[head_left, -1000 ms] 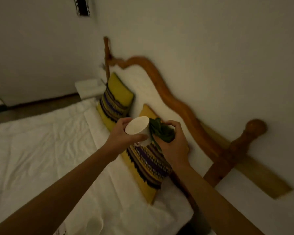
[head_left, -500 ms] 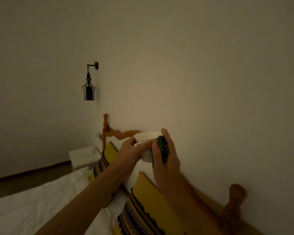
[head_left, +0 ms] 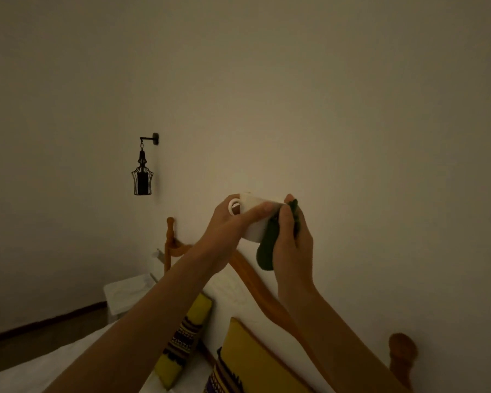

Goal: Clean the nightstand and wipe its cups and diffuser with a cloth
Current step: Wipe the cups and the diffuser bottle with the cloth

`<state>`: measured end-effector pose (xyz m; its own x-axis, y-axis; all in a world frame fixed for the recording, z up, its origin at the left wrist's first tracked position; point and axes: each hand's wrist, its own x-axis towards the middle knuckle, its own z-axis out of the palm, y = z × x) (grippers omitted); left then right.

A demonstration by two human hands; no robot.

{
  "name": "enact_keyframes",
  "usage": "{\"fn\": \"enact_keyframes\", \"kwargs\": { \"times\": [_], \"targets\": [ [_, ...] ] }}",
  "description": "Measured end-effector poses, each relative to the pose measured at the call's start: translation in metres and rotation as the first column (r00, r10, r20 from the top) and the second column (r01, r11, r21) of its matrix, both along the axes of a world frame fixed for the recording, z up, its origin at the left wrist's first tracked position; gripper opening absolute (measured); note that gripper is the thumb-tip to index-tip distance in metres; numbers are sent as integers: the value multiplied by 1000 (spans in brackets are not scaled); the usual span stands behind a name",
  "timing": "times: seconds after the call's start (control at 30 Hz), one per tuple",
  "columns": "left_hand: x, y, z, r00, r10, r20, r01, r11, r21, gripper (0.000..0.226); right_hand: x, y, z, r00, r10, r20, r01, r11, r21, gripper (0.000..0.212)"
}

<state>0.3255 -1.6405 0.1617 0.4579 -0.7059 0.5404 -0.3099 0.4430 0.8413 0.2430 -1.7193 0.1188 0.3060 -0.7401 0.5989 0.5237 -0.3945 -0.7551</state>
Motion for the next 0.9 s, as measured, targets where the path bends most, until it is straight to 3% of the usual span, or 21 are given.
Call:
{"fn": "enact_keyframes", "kwargs": {
  "times": [0.1,0.2,0.3,0.4,0.5,0.63,0.73,0.83,0.9],
  "targets": [
    [5,1,-4,994,-110,-23,111,993,26,67,-4,-4,21,996,-75,42,74,997,11,35],
    [10,5,0,974,-214,-77,215,977,8,62,-11,-15,48,994,108,21,-110,967,229,28],
    [12,5,8,953,-275,-125,275,961,-19,59,-8,-15,53,981,188,45,-193,938,289,30],
    [12,3,14,913,-306,-270,286,952,-113,56,0,-3,46,990,135,37,-140,961,237,26],
    [14,0,12,895,-239,-377,190,968,-164,69,8,6,46,998,53,15,-55,989,139,18],
    [26,4,9,968,-61,-242,41,995,-87,91,15,13,50,991,-130,32,129,991,27,24],
    [26,9,10,985,-87,-148,80,995,-53,99,22,21,45,969,-244,34,246,966,-76,34],
    [23,13,7,997,-48,-66,44,998,-54,98,28,39,34,967,-249,63,256,943,-212,45],
    [23,18,8,995,-56,-80,51,997,-65,96,29,46,32,971,-227,77,239,946,-220,49]
  ]
}}
